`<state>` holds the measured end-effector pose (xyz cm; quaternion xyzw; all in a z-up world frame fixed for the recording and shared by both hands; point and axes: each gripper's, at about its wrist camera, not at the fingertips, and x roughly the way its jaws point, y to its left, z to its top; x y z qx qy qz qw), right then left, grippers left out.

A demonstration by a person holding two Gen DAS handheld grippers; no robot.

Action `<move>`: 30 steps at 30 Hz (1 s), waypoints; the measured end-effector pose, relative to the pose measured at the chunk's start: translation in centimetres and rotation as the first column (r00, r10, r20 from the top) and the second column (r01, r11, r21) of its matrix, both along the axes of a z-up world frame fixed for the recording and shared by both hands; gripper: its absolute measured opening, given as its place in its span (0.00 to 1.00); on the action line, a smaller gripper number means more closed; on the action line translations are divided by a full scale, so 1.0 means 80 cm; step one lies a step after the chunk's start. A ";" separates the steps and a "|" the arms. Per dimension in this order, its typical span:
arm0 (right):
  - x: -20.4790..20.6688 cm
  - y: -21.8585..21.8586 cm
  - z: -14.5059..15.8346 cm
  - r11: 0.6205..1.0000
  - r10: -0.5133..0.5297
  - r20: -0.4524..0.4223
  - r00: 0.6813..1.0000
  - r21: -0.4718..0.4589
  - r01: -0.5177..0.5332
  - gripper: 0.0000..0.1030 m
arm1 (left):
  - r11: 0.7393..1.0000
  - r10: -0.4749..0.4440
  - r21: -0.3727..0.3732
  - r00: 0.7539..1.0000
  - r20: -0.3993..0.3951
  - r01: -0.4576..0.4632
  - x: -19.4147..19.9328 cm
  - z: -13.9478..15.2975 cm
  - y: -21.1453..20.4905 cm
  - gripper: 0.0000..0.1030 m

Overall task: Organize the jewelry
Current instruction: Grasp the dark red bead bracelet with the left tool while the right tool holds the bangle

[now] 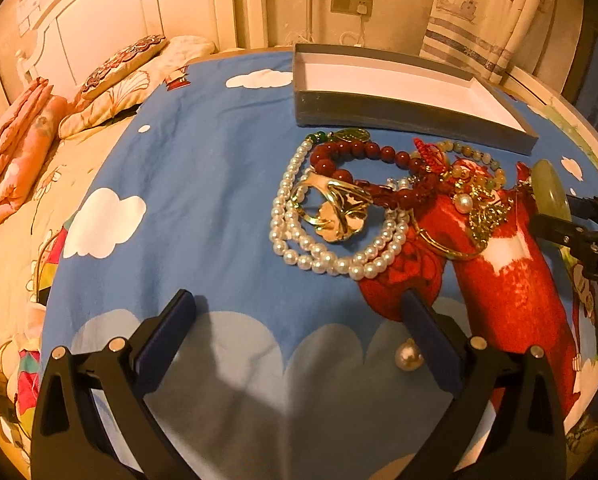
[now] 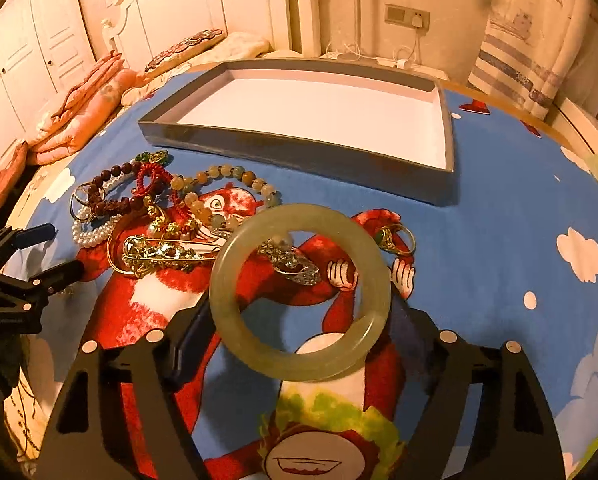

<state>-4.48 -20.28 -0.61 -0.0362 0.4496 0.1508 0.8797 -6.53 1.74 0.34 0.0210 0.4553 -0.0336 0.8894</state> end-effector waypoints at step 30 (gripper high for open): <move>-0.014 -0.103 0.022 0.949 -0.225 0.037 0.974 0.234 0.211 0.75 | 0.981 -0.195 0.003 0.975 0.111 0.196 0.030 0.053 -0.016 0.91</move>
